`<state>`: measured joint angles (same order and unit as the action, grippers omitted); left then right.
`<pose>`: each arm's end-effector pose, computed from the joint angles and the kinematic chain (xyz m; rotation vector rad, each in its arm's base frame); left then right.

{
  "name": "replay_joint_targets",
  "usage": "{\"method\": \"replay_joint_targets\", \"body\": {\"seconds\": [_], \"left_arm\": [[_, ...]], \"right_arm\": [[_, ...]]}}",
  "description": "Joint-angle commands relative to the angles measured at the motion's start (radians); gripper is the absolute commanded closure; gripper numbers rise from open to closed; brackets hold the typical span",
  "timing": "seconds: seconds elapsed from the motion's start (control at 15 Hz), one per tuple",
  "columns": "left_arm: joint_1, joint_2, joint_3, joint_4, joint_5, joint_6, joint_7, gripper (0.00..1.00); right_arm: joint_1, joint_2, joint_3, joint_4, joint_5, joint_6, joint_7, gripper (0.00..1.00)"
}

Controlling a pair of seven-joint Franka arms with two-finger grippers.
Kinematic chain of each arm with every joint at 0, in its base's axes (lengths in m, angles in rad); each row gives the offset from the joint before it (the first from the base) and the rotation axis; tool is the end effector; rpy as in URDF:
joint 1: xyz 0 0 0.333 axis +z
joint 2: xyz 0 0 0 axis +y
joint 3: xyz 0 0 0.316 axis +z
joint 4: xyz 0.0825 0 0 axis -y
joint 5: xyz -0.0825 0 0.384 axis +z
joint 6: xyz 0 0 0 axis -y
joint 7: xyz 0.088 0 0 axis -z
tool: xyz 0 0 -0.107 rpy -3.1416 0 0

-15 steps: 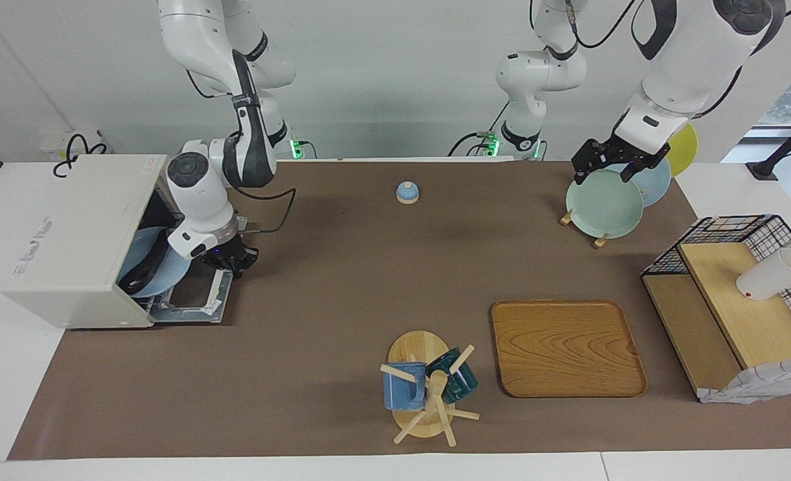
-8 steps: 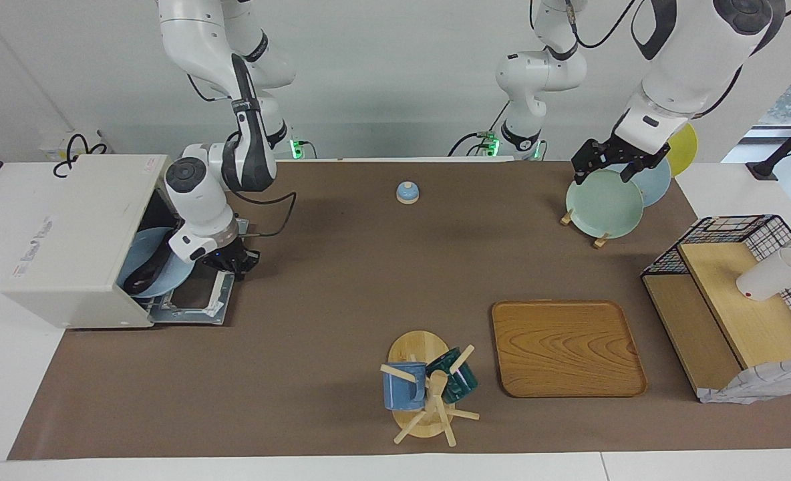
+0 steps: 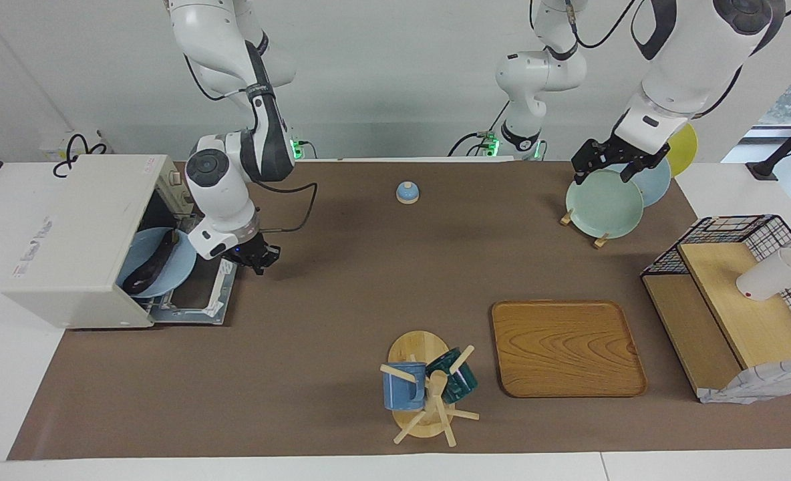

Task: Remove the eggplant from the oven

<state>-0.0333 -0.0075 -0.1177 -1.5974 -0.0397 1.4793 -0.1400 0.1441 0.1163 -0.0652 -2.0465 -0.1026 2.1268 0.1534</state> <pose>0.5344 -0.0862 0.6088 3.1140 -0.0193 -0.1794 0.5661 0.0408 0.3817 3.0440 -0.0281 -0.0378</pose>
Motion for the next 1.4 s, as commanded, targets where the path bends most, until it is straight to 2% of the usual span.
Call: {"method": "replay_joint_targets", "body": {"seconds": [0.0,0.2,0.4,0.73,0.87,1.07,1.13,1.33], "left_arm": [[0.013,-0.006,-0.010,0.008,0.017,-0.016,0.011,0.00],[0.012,-0.006,-0.010,0.007,0.017,-0.016,0.011,0.00],[0.012,-0.006,-0.010,0.008,0.017,-0.016,0.011,0.00],[0.012,-0.006,-0.010,0.008,0.017,-0.016,0.011,0.00],[0.012,-0.006,-0.010,0.007,0.017,-0.016,0.011,0.00],[0.012,-0.006,-0.010,0.007,0.017,-0.016,0.011,0.00],[0.012,-0.006,-0.010,0.008,0.017,-0.016,0.011,0.00],[0.012,-0.006,-0.010,0.008,0.017,-0.016,0.011,0.00]], "right_arm": [[-0.029,-0.044,0.001,0.008,-0.080,-0.060,-0.086,0.43],[-0.080,-0.050,0.002,-0.009,-0.086,-0.054,-0.126,0.45],[-0.109,-0.066,0.002,-0.064,-0.086,-0.001,-0.187,0.52],[-0.138,-0.086,0.002,-0.141,-0.086,0.105,-0.242,0.56],[-0.152,-0.089,0.002,-0.159,-0.086,0.113,-0.273,0.59],[-0.153,-0.086,0.002,-0.164,-0.086,0.130,-0.275,0.72],[-0.153,-0.086,0.001,-0.172,-0.089,0.139,-0.285,0.98],[-0.138,-0.083,0.004,-0.156,-0.169,0.113,-0.324,1.00]]}}
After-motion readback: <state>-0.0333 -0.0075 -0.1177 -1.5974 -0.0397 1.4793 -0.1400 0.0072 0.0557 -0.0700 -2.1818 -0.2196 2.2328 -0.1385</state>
